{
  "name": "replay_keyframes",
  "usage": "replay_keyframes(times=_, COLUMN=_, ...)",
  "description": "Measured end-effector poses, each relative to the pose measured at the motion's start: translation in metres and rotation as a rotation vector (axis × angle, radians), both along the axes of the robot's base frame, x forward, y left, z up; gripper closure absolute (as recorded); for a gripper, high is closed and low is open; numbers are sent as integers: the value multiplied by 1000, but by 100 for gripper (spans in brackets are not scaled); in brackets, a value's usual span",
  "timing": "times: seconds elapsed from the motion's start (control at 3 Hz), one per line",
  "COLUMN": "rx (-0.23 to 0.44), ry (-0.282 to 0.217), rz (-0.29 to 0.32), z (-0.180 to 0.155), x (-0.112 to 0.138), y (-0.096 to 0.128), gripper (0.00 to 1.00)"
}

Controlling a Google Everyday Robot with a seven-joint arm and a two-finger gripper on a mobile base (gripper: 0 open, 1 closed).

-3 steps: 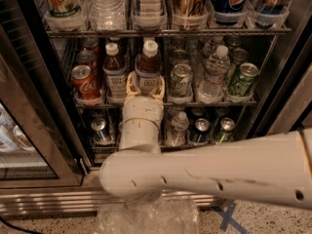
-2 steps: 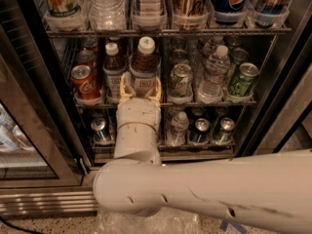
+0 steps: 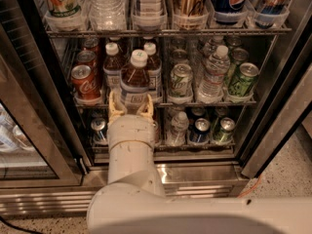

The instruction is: Pick blue plastic bottle from middle shelf of fridge

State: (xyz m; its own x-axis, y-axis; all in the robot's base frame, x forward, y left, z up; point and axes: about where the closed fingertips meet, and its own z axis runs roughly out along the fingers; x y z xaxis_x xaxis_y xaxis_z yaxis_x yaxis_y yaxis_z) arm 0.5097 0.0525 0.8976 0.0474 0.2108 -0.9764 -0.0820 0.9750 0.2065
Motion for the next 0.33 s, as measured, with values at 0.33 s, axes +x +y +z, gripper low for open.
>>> replay_keyframes(times=0.33, rx=5, ry=12, rz=6, z=-3, x=-2, y=2, gripper=100)
